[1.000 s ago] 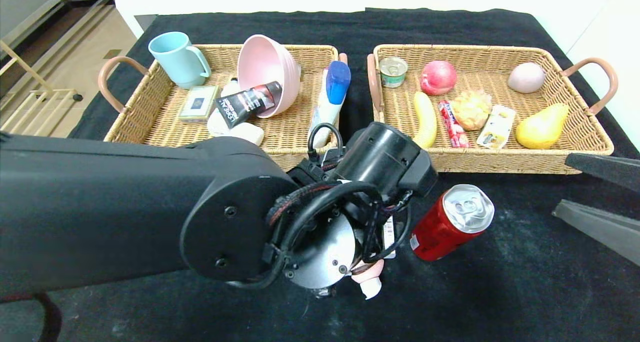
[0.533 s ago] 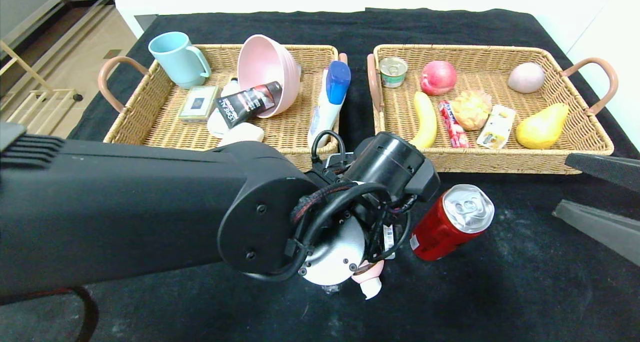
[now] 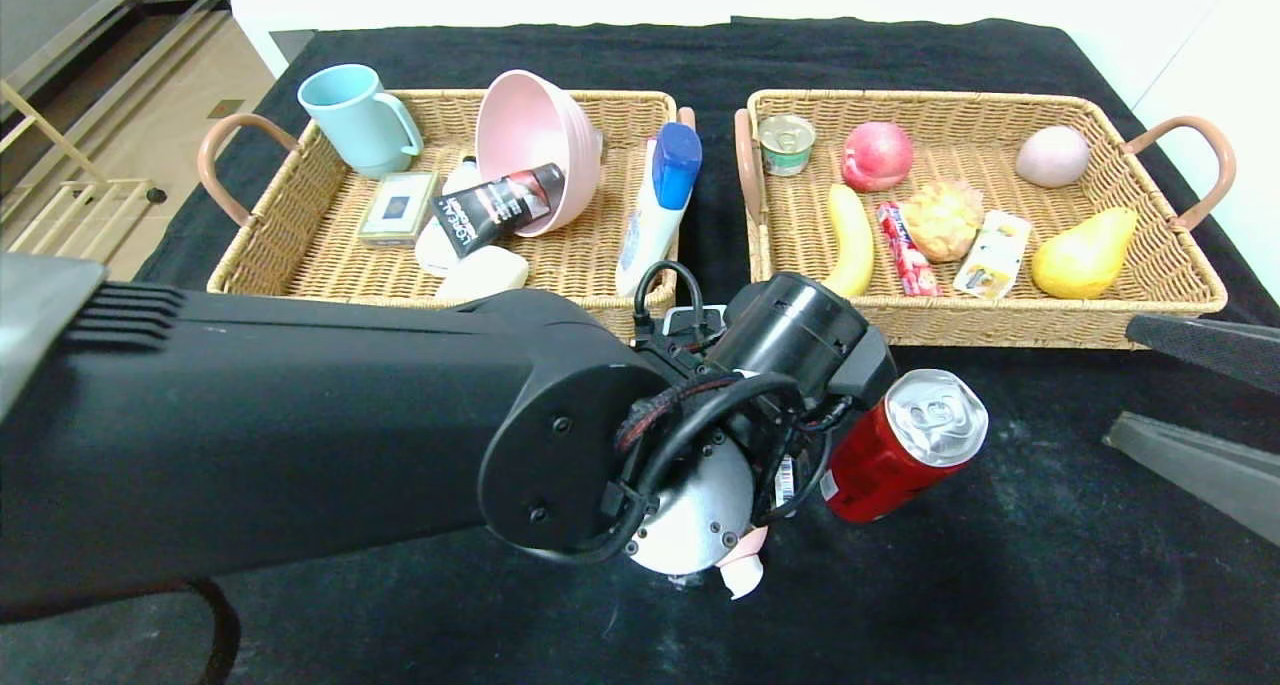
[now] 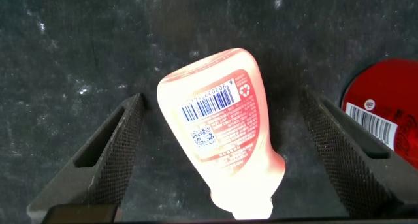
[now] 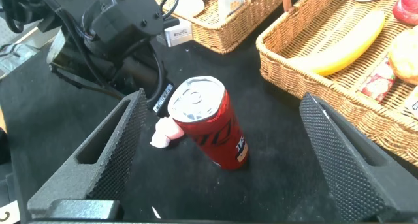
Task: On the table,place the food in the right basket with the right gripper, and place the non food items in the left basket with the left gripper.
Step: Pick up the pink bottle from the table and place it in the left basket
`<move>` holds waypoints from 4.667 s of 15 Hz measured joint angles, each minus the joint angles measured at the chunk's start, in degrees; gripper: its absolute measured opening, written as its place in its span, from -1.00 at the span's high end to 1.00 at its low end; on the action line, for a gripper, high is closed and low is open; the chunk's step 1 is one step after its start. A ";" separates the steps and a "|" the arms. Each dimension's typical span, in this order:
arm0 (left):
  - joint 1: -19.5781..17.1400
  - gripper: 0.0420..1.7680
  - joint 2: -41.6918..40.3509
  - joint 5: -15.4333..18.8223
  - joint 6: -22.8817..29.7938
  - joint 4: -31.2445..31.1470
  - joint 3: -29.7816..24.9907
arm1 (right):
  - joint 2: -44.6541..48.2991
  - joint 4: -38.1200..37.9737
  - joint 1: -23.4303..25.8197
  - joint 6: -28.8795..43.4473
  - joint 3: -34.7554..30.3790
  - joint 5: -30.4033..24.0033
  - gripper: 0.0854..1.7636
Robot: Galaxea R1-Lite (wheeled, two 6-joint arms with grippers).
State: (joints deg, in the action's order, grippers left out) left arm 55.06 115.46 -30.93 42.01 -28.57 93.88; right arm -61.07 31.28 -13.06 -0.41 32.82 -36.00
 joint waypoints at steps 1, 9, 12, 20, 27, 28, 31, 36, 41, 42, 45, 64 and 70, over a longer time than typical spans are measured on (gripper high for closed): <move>0.02 -0.94 0.26 -0.29 0.00 -0.11 0.17 | 0.02 0.00 0.00 0.01 0.00 0.00 -0.94; 0.13 -0.01 0.91 -0.35 -0.01 -1.24 0.48 | 0.02 0.00 -0.02 0.00 0.04 0.00 -0.94; 0.22 0.04 0.98 -0.35 0.00 -1.55 0.52 | 0.02 0.00 -0.02 0.00 0.04 0.01 -0.94; 0.30 0.05 0.91 -0.24 -0.06 -1.77 0.69 | 0.05 0.00 -0.02 -0.11 -0.18 -0.10 -0.94; 0.48 0.05 -3.91 0.45 -0.85 -2.88 -0.52 | -0.15 -0.02 -0.13 -1.43 -0.84 -0.07 -0.94; 0.48 0.05 -4.93 0.61 -0.85 -3.39 -0.72 | -0.22 -0.02 -0.28 -1.43 -0.88 -0.10 -0.94; 0.24 0.05 -7.63 0.61 -1.05 -4.52 -1.02 | -0.30 0.00 -0.37 -1.43 -0.93 -0.05 -0.94; -2.61 0.05 -12.48 0.61 -5.81 -5.11 0.05 | -0.35 0.00 -0.37 -1.40 -0.93 -0.07 -0.94; -9.20 0.05 -14.99 0.67 -8.96 -4.96 0.46 | -0.35 0.00 -0.37 -1.38 -1.01 -0.10 -0.94; -10.97 0.05 -15.15 1.24 -10.31 -4.67 1.02 | -0.35 0.00 -0.37 -1.40 -1.01 -0.10 -0.94; -14.82 0.05 -15.90 4.58 -14.14 -4.13 2.62 | -0.33 -0.02 -0.37 -1.40 -1.01 -0.07 -0.94; -31.48 0.05 -11.93 9.96 -31.99 21.22 5.32 | -0.06 0.00 -1.00 -1.82 -1.54 -0.07 -0.94; -32.05 -0.45 -10.22 9.90 -32.80 22.99 6.23 | -0.02 0.00 -1.11 -1.84 -1.51 -0.07 -0.94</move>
State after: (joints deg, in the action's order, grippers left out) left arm 23.02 105.24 -21.03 9.20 -5.58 100.11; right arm -61.10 31.28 -14.17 -2.26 31.31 -36.07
